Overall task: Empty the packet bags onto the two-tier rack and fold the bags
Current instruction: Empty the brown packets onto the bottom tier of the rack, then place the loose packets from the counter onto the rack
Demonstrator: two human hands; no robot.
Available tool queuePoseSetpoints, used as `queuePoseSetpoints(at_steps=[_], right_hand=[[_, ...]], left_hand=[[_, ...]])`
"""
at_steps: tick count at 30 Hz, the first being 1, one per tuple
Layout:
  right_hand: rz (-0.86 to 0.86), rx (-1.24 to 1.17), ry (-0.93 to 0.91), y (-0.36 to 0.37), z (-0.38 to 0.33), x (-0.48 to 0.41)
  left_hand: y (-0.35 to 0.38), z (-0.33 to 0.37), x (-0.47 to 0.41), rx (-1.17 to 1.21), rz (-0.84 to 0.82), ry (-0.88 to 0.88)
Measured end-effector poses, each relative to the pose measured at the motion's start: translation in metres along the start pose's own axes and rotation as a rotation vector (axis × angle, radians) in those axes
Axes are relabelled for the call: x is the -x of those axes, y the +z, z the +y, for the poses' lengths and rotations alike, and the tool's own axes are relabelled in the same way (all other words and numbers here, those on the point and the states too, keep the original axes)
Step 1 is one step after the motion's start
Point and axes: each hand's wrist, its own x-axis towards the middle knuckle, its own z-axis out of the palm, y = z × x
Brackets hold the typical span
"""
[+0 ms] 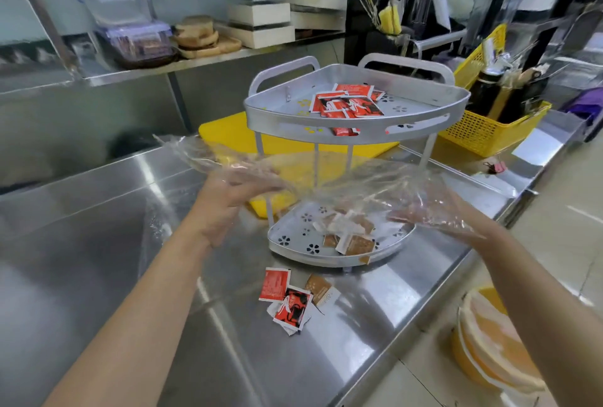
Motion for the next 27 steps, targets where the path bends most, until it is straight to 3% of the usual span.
queuePoseSetpoints(at_steps=[7,11,14,19,24,27], right_hand=[[-0.162,-0.197,-0.243,0.031,-0.028,-0.012],[-0.239,-0.374,-0.26,0.062,-0.043,-0.025],[-0.243,-0.45,-0.216,0.092,-0.048,-0.034],[-0.15,-0.444,-0.081,0.154,-0.047,-0.055],[-0.065,-0.336,0.069,0.209,-0.023,-0.081],[-0.054,-0.281,0.13,0.224,-0.021,-0.093]], left_hand=[[-0.046,0.028,0.036,-0.046,0.153,-0.015],[-0.086,0.039,0.064,-0.085,0.247,-0.048],[-0.119,0.034,0.083,-0.231,0.419,-0.129],[-0.148,0.016,0.103,-0.255,0.721,-0.173],[-0.162,-0.02,0.107,-0.38,0.831,-0.273],[-0.173,-0.045,0.103,-0.278,0.84,-0.379]])
